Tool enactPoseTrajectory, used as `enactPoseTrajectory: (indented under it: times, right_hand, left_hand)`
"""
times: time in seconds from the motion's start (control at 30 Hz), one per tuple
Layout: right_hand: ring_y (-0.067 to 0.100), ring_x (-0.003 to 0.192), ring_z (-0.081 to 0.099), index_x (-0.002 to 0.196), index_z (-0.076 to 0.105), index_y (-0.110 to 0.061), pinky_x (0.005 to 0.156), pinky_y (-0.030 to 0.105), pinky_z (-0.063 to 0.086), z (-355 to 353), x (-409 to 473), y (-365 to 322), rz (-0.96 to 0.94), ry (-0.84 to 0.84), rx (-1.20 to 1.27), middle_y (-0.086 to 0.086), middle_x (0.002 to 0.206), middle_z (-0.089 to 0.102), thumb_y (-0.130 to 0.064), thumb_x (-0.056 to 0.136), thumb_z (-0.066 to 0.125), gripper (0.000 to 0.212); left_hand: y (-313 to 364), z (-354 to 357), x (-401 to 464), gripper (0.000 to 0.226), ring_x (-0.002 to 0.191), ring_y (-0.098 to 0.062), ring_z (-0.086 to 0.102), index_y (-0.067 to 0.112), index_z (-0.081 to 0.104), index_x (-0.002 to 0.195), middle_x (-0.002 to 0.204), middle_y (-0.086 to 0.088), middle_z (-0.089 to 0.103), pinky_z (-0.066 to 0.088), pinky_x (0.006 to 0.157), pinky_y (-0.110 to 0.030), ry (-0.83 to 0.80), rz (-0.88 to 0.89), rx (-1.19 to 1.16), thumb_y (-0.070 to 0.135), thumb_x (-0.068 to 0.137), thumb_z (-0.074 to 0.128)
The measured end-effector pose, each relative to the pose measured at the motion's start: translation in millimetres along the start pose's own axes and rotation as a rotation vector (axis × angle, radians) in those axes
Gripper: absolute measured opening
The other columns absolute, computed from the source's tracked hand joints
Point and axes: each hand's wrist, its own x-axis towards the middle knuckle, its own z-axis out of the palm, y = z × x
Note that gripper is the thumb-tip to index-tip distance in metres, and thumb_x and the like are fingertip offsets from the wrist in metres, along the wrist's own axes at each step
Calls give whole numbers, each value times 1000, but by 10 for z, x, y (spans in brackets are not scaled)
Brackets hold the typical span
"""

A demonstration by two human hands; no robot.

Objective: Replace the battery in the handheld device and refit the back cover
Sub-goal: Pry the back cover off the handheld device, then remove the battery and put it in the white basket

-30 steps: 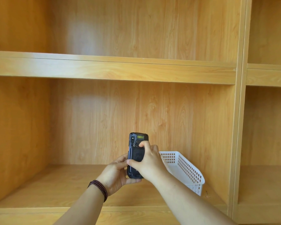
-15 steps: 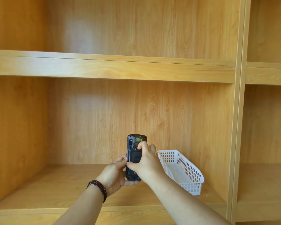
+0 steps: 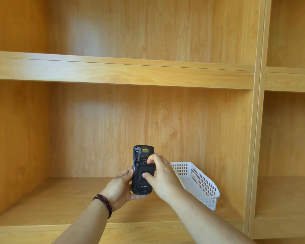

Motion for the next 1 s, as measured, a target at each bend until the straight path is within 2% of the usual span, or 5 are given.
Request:
enactPoseTrajectory:
  times: [0.2, 0.4, 0.57, 0.73, 1.0]
  right_hand:
    - [-1, 71, 54, 102, 67, -26, 67, 9, 45, -160, 57, 40, 109, -102, 274, -16, 86, 59, -6, 88, 65, 24]
    - [11, 78, 64, 105, 71, -20, 67, 20, 53, -502, 326, 171, 328, -111, 588, 3, 105, 71, 0, 91, 60, 27]
    - [15, 65, 58, 100, 67, -14, 73, 32, 53, -329, 423, 460, 564, -343, 198, 8, 102, 65, -1, 95, 50, 23]
    - [18, 62, 51, 108, 61, -17, 53, 21, 47, 189, 303, 485, 815, -428, 18, 14, 114, 53, -1, 94, 42, 28]
    - [21, 78, 58, 110, 65, -9, 68, 27, 48, 465, 239, 749, 612, -529, -473, 5, 95, 64, -9, 92, 45, 27]
  left_hand:
    - [-9, -70, -12, 34, 109, -52, 63, 9, 57, 130, 130, -24, 61, 52, 86, -66, -12, -4, -14, 22, 104, 41]
    - [-11, -246, -10, 35, 112, -50, 62, 10, 53, 134, 134, -25, 59, 54, 85, -64, 7, 0, -13, 23, 105, 39]
    - [38, -410, -15, 35, 111, -46, 64, 12, 54, 133, 133, -20, 61, 55, 86, -62, 61, 14, -20, 25, 104, 39]
    - [53, -497, -18, 33, 110, -45, 65, 13, 56, 129, 131, -21, 62, 55, 85, -61, 68, 5, -25, 24, 105, 37]
    - [45, -570, 32, 34, 110, -47, 65, 11, 55, 131, 131, -21, 62, 50, 89, -67, 38, -1, -38, 22, 105, 37]
